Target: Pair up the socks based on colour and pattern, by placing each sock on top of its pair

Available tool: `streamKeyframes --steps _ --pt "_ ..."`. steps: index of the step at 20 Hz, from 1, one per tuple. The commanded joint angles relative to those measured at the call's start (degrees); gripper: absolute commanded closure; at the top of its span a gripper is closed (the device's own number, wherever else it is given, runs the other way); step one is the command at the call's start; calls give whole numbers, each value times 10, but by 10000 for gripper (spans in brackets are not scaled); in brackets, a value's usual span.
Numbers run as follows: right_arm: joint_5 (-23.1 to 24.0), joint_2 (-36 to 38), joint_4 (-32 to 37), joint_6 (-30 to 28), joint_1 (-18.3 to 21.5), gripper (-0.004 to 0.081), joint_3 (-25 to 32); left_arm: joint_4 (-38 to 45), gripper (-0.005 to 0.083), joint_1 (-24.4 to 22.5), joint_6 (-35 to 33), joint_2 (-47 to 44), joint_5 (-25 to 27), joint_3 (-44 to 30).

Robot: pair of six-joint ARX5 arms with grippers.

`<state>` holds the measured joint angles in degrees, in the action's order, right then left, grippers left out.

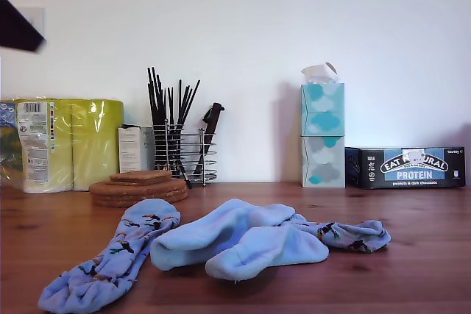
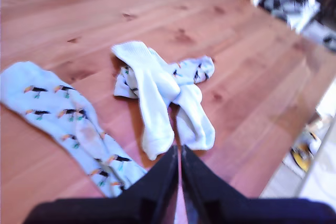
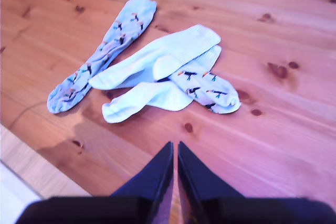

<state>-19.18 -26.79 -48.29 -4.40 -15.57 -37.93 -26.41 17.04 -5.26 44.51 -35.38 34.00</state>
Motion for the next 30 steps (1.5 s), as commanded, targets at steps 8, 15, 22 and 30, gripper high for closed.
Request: streamKeyframes --steps 8,15,22,30 --pt "-4 -12 11 -6 -9 783 -5 209 610 129 -79 257 66 2" --pt "-13 -52 21 -41 -14 783 -5 278 322 182 -82 415 174 60" --pt "-12 -148 82 -46 -65 783 -5 274 308 194 -66 530 205 153" --pt "14 -242 138 -45 -88 783 -5 244 560 199 -53 586 195 200"
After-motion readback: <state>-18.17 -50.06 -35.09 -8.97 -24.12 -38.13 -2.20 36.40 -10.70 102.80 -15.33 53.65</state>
